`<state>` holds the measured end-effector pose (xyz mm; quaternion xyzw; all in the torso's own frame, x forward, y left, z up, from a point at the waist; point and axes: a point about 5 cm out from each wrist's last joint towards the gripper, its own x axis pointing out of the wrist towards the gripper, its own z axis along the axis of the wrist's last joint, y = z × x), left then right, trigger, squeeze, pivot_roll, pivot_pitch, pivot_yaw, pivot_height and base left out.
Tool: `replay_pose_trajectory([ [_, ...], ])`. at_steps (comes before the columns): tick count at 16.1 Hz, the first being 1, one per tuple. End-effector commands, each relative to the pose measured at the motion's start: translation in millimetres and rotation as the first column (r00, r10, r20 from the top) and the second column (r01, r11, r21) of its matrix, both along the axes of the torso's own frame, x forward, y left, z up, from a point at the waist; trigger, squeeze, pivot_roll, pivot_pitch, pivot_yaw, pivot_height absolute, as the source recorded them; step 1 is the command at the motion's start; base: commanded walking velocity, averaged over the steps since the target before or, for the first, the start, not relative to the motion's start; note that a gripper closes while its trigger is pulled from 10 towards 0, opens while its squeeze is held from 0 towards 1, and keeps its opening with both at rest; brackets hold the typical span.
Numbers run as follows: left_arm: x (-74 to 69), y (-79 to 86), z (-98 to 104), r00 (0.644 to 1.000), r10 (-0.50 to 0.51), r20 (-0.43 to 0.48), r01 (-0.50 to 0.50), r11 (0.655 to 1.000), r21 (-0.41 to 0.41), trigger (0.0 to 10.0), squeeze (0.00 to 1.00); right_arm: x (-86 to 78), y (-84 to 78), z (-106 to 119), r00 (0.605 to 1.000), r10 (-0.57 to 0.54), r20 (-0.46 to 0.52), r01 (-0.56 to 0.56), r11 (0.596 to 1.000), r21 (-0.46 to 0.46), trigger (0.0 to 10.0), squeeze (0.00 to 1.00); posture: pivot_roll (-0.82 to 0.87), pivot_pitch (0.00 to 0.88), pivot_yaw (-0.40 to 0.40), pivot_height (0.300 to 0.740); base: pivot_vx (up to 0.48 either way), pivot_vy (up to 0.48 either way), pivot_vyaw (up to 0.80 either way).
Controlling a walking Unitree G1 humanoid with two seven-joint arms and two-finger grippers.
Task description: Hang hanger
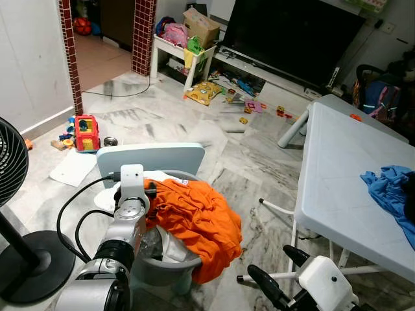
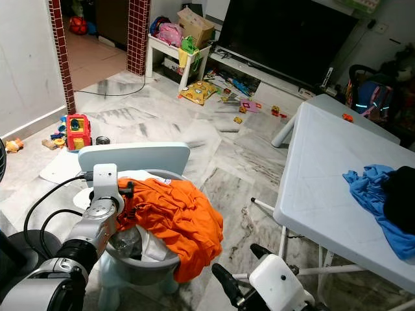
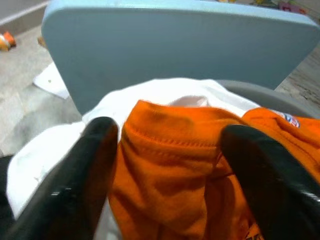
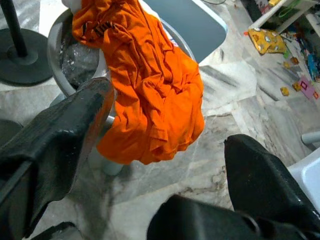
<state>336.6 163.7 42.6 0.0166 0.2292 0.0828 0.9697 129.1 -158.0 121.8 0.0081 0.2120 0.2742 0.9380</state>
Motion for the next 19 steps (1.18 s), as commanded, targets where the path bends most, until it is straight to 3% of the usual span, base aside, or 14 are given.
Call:
replay_pose_trajectory([
  [1, 2.9, -10.5, 1.5, 1.0, -0.022, -0.002, 0.022, 1.0, -0.015, 0.0, 0.0, -1.4, -5.5, 6.2, 1.0, -0.003, 0.012, 0.004, 1.0, -0.029, 10.0, 0.0, -0.09, 0.0, -0.251, 0.74, 0.0, 0.0, 0.0],
  [5, 1.5, -14.7, -3.3, 0.998, -0.057, -0.037, 0.056, 0.998, -0.03, 0.0, 0.0, -6.7, -3.1, 9.3, 0.998, 0.059, -0.033, -0.059, 0.998, 0.012, 10.0, 0.0, -0.09, 0.0, -0.244, 0.74, 0.0, 0.0, 0.0],
  [10, -0.4, -9.6, -5.6, 0.997, -0.06, -0.04, 0.059, 0.998, -0.005, 0.0, 0.0, -4.1, -4.8, 8.0, 0.998, 0.053, -0.031, -0.053, 0.999, 0.001, 10.0, 0.0, -0.07, 0.0, -0.234, 0.74, 0.0, 0.0, 0.0],
  [14, 2.6, -5.2, 1.3, 0.995, -0.098, 0.015, 0.095, 0.987, 0.127, 0.0, 0.0, 2.6, -7.0, 6.2, 0.999, 0.035, -0.018, -0.035, 0.999, -0.007, 10.0, 0.0, -0.06, 0.0, -0.223, 0.74, 0.0, 0.0, 0.0],
  [19, 0.2, -11.7, -0.7, 0.981, -0.194, 0.014, 0.187, 0.961, 0.205, 0.0, 0.0, 6.8, -7.6, 5.1, 0.999, 0.031, -0.008, -0.031, 0.999, -0.012, 10.0, 0.0, -0.05, 0.0, -0.222, 0.74, 0.0, 0.0, 0.0],
])
